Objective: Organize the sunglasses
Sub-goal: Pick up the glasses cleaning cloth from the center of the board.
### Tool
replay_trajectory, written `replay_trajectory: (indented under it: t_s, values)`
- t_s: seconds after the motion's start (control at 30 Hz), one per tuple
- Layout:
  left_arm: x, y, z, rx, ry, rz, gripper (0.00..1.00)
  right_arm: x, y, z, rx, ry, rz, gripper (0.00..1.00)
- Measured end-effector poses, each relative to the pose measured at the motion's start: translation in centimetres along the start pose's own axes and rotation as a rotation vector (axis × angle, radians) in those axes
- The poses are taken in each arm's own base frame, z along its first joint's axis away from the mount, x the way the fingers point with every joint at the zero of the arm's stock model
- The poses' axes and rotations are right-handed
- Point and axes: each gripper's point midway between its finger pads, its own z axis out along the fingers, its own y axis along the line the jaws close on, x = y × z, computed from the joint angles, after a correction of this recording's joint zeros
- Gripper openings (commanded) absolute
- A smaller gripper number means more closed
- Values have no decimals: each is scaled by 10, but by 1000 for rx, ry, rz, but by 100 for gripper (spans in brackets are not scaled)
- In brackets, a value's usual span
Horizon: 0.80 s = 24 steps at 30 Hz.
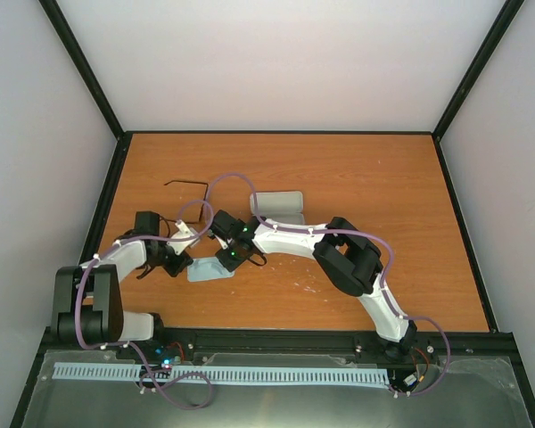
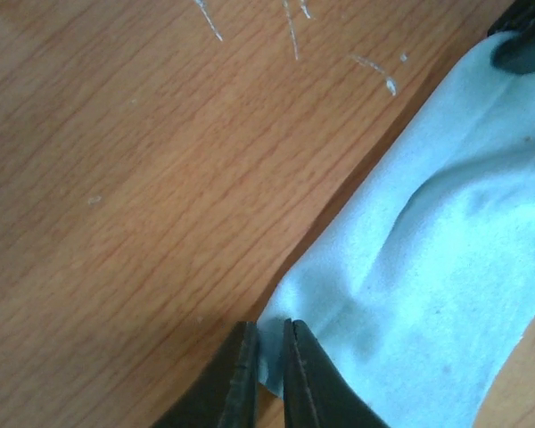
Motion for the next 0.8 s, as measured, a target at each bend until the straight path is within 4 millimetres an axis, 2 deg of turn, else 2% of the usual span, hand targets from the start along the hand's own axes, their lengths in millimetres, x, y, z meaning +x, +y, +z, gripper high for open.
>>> replay_trajectory:
  t_s: [0.07, 0.37, 0.67, 0.8]
  values:
    - [1, -3, 0, 12, -2, -1, 1, 0, 0, 0, 0, 0, 0, 3]
    - [0, -18, -7, 65, -18, -13, 0, -1, 1, 1, -8, -19, 14, 3]
    - [-33, -14, -26, 58, -111, 5, 1, 5, -5, -3, 15, -26, 34, 3]
    - [-41, -17, -28, 76, -132, 4, 0, 11, -12, -8, 48, -27, 46, 3]
